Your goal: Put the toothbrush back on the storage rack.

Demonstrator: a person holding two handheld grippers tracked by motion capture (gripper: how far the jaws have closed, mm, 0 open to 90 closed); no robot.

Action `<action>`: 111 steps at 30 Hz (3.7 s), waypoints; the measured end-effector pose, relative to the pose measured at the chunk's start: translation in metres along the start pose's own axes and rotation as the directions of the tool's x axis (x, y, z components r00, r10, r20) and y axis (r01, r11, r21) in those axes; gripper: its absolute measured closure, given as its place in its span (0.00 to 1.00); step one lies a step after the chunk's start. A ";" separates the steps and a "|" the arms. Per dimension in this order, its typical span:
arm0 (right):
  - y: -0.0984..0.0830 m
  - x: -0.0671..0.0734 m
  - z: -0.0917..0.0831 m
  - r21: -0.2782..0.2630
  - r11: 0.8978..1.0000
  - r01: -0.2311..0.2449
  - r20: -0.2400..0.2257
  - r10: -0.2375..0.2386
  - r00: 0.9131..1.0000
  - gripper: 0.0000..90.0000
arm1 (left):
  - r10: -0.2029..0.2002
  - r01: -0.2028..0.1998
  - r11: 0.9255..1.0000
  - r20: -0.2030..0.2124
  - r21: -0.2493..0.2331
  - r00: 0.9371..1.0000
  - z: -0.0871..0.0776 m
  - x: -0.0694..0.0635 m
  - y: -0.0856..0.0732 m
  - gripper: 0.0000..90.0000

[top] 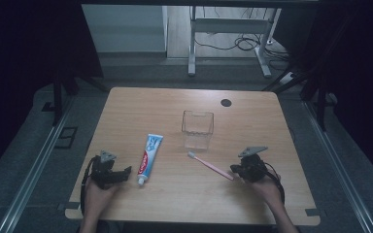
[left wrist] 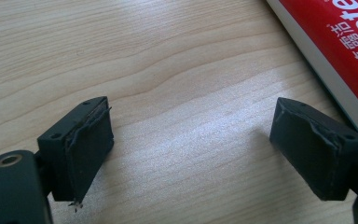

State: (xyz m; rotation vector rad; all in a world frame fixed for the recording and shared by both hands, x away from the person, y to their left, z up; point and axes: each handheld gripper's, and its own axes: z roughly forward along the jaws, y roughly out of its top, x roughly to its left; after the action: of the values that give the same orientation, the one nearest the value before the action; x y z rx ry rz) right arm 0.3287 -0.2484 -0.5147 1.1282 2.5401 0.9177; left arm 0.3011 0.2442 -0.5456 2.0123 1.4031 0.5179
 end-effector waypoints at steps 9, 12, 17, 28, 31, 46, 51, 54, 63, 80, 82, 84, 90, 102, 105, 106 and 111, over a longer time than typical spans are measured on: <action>-0.001 0.002 0.006 0.020 1.000 -0.010 -0.017 0.010 1.000 0.99 | 0.000 0.000 1.000 0.000 0.000 1.000 0.000 0.000 0.000 0.14; -0.002 0.004 0.008 0.023 1.000 -0.009 -0.027 0.010 1.000 0.99 | 0.000 0.000 1.000 0.000 0.000 1.000 0.000 0.000 0.000 0.14; -0.003 0.006 0.008 0.022 1.000 -0.009 -0.036 0.010 0.999 0.98 | 0.001 -0.001 1.000 0.000 0.000 1.000 0.000 0.000 0.000 0.14; -0.007 0.019 0.006 0.022 1.000 0.001 -0.079 0.001 0.997 0.97 | 0.001 -0.001 1.000 0.000 -0.001 1.000 0.000 0.000 0.000 0.14; -0.009 0.023 0.005 0.021 1.000 0.005 -0.091 -0.004 0.996 0.97 | 0.002 -0.002 1.000 -0.001 -0.001 1.000 0.000 0.000 0.000 0.14; -0.010 0.039 0.003 0.026 0.999 0.028 -0.121 -0.025 0.992 0.95 | 0.003 -0.003 1.000 -0.001 0.000 1.000 0.000 0.000 0.000 0.14; -0.003 0.037 -0.003 0.044 0.998 0.034 -0.116 -0.028 0.993 0.89 | 0.000 0.000 1.000 0.000 -0.001 1.000 0.000 0.000 0.000 0.14; 0.002 0.036 -0.004 0.063 0.997 0.039 -0.114 -0.032 0.993 0.86 | 0.000 0.000 1.000 0.000 -0.001 1.000 0.000 0.000 0.000 0.14; 0.017 0.034 -0.001 0.138 0.990 0.037 -0.127 -0.019 0.992 0.76 | 0.005 -0.005 1.000 -0.001 0.001 1.000 0.000 0.000 0.000 0.14; 0.057 0.046 0.018 0.291 0.952 0.095 -0.143 -0.055 0.988 0.76 | 0.003 -0.003 1.000 0.000 0.003 1.000 0.000 0.000 0.000 0.14; 0.062 0.048 0.022 0.311 0.945 0.101 -0.140 -0.059 0.988 0.76 | 0.003 -0.003 1.000 0.000 0.003 1.000 0.000 0.000 0.000 0.14; 0.067 0.050 0.027 0.327 0.939 0.103 -0.140 -0.060 0.988 0.77 | 0.004 -0.004 1.000 -0.001 0.003 1.000 0.000 0.000 0.000 0.14; 0.080 0.056 0.043 0.373 0.921 0.114 -0.123 -0.073 0.990 0.77 | 0.009 -0.009 1.000 0.002 0.003 1.000 0.000 0.000 0.000 0.14; 0.092 0.059 0.061 0.448 0.888 0.101 -0.071 -0.077 0.994 0.86 | 0.011 -0.011 1.000 0.004 0.003 1.000 0.000 0.000 0.000 0.14; 0.093 0.058 0.061 0.456 0.885 0.095 -0.071 -0.070 0.995 0.87 | 0.011 -0.011 1.000 0.005 0.003 1.000 0.000 0.000 0.000 0.14; 0.093 0.058 0.061 0.458 0.884 0.090 -0.071 -0.064 0.995 0.87 | 0.011 -0.011 1.000 0.005 0.002 1.000 0.000 0.000 0.000 0.14; 0.092 0.059 0.059 0.458 0.883 0.104 -0.076 -0.078 0.994 0.89 | 0.011 -0.011 1.000 0.005 0.003 1.000 0.000 0.000 0.000 0.14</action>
State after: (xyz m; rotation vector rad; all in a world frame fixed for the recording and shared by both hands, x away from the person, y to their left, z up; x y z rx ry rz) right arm 0.3686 -0.1315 -0.5006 1.0912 2.9205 0.3230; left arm 0.3015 0.2441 -0.5454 2.0234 1.3910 0.5153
